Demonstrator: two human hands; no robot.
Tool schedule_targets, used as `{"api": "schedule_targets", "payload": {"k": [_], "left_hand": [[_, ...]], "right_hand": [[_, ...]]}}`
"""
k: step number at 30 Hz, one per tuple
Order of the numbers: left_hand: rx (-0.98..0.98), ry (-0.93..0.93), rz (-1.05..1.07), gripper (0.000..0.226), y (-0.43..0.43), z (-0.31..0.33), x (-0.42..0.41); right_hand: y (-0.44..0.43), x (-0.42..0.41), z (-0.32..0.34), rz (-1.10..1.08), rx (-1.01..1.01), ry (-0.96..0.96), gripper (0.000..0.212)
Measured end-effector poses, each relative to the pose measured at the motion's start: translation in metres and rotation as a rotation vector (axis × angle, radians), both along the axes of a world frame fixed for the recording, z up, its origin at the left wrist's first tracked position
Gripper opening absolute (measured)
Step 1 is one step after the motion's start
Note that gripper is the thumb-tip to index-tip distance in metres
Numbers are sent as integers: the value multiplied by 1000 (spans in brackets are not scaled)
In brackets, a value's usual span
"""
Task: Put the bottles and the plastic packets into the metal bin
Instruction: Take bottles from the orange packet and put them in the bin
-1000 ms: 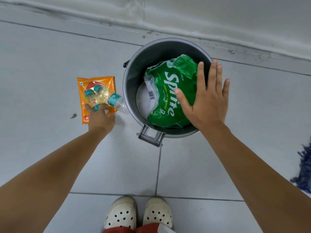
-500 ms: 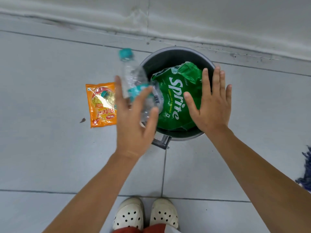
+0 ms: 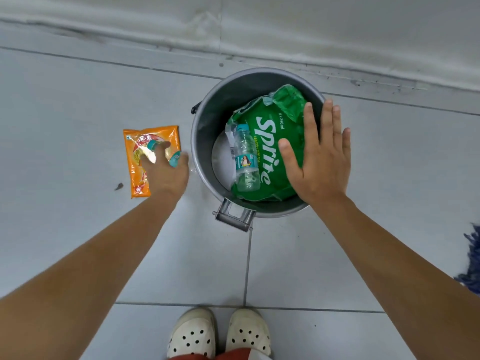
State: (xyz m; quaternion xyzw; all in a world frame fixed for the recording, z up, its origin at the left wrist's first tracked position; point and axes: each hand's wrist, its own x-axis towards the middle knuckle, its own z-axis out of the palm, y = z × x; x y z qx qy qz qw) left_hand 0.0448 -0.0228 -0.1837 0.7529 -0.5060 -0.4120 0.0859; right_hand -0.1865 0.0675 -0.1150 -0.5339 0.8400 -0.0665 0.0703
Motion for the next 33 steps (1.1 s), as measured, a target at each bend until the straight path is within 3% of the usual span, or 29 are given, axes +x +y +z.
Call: {"api": "schedule_targets", "payload": {"k": [4, 7, 11, 14, 16, 19, 22, 24, 27, 30, 33], "left_hand": [[214, -182, -478, 62, 6, -29, 2], [233, -280, -668, 72, 11, -37, 1], [46, -254, -560, 64, 23, -34, 0], [-63, -194, -483, 28, 24, -35, 12], [-106, -105, -331, 16, 22, -29, 19], [-291, 189, 19, 37, 13, 7, 16], [-486, 326, 214, 26, 7, 49, 10], [-620, 385, 177, 11, 11, 74, 2], [-769, 460, -86, 10, 21, 92, -17], [-732, 432, -349, 8, 36, 88, -40], [-771, 334, -453, 5, 43, 80, -51]], "right_hand": [[-1, 0, 0, -1, 8, 4, 77], [-1, 0, 0, 3, 8, 5, 77], [-1, 0, -2, 1, 13, 9, 78], [-1, 0, -2, 1, 2, 7, 76], [-1, 0, -2, 0, -2, 5, 76], [-1, 0, -2, -2, 0, 1, 75], [-1, 0, -1, -3, 11, 3, 75], [-1, 0, 0, -5, 13, 0, 75], [-1, 0, 1, -7, 16, -8, 76], [0, 1, 1, -4, -4, -28, 75], [0, 0, 1, -4, -22, -44, 74]]}}
